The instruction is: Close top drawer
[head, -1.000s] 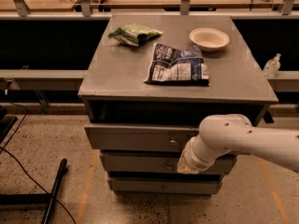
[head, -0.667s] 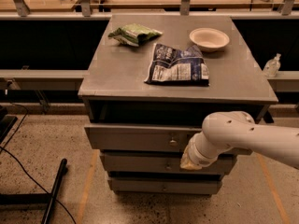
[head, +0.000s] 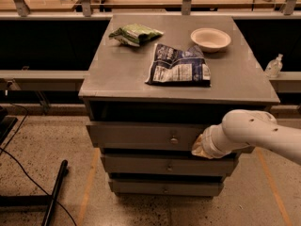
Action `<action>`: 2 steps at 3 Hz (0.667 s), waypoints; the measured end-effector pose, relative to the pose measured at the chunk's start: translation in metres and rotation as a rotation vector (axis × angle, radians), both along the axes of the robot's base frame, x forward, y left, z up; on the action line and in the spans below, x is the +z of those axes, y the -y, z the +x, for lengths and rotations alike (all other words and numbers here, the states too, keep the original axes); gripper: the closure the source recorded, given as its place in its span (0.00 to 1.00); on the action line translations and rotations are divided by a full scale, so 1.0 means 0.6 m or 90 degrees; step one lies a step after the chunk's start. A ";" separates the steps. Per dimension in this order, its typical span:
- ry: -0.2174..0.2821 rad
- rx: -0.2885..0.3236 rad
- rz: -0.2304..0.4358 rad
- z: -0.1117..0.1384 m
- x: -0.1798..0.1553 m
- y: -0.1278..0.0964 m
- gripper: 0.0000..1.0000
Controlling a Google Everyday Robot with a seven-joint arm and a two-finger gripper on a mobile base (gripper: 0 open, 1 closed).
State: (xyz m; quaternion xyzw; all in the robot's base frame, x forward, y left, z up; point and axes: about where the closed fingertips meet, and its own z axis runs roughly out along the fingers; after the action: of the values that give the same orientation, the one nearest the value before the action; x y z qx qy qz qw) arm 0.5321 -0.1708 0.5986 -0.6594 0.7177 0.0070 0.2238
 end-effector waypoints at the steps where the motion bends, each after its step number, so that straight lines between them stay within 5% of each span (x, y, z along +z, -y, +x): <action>1: 0.035 -0.001 0.004 0.030 0.004 0.017 1.00; 2: 0.049 0.000 0.009 0.050 -0.001 0.024 1.00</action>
Offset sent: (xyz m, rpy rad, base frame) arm 0.0456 -0.0220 -0.0027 0.0216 -0.1044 -0.0012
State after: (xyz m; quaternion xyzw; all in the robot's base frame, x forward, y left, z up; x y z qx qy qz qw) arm 0.5623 -0.1854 0.5982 -0.6576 0.7086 -0.0132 0.2554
